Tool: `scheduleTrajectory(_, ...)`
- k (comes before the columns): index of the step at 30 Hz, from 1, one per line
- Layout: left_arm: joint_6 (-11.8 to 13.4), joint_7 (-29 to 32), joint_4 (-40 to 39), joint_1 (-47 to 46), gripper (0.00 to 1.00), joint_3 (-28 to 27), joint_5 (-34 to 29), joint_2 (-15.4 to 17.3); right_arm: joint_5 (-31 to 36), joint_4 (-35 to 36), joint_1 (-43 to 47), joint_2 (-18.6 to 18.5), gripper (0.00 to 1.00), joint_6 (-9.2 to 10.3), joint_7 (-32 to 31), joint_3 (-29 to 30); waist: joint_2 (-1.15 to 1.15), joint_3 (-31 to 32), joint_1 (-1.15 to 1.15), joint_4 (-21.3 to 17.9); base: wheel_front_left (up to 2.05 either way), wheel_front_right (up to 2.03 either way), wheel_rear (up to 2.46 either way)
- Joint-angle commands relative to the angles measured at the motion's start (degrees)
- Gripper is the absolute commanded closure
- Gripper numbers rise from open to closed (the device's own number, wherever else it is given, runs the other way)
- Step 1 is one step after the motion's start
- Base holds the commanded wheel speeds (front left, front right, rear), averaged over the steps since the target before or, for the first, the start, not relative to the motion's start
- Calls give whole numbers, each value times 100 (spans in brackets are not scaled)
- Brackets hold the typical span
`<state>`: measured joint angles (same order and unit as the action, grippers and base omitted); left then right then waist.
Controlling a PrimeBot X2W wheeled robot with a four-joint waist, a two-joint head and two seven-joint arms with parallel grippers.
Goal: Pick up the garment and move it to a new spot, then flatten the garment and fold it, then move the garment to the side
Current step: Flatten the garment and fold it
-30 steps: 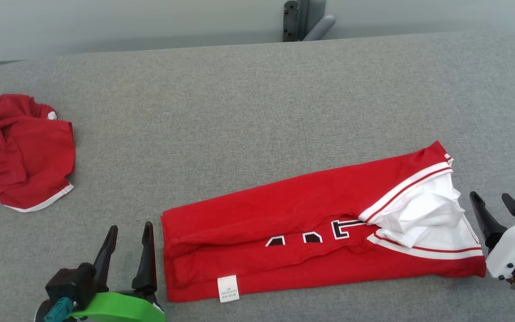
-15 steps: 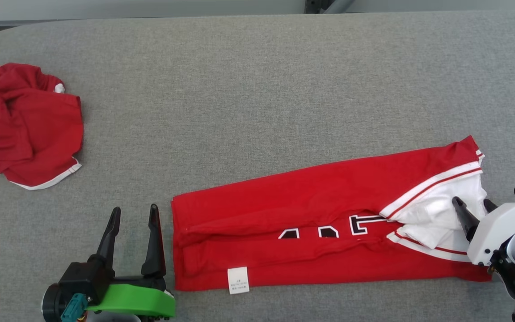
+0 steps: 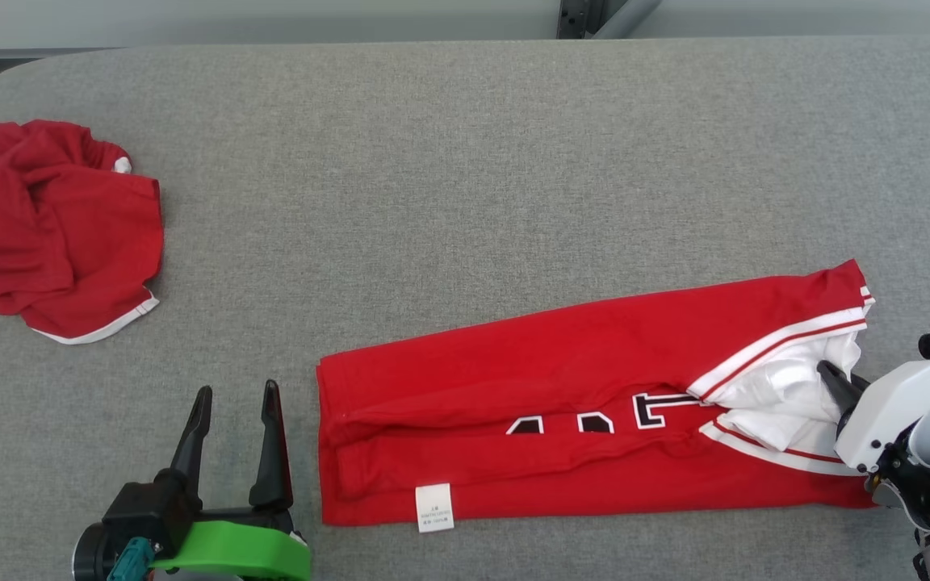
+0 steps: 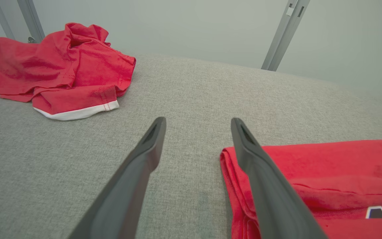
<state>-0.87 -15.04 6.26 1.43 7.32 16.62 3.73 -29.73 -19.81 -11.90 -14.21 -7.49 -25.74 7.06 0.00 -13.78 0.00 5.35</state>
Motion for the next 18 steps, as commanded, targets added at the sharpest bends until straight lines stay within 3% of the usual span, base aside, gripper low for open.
scheduleTrajectory(1, -44, -18, 35, 103, 0, -52, -83, -30, -149, -136, 88, -64, 100, 4, 21, 35, 0, 77, 0, -23, 0, 0, 0)
scheduleTrajectory(7, -166, -17, 130, 228, 0, -150, -162, -69, -529, -256, 145, -684, 100, 7, -30, 590, 0, 263, 0, -23, 0, 0, 0)
scheduleTrajectory(13, -244, -17, 174, 322, 0, -228, -186, -80, -415, -383, 232, -1366, 100, 4, -258, 1700, 0, 348, 0, 10, 0, 0, 0)
scheduleTrajectory(16, -265, -17, 190, 358, 0, -221, -143, -83, -332, -169, 232, -1519, 100, -1, -422, 2023, 0, 391, 0, 30, 0, 0, 0)
scheduleTrajectory(18, -223, -17, 202, 391, 0, -187, -67, -83, -370, 198, 308, -1499, 100, -1, -573, 1912, 0, 437, 0, 35, 0, 0, 0)
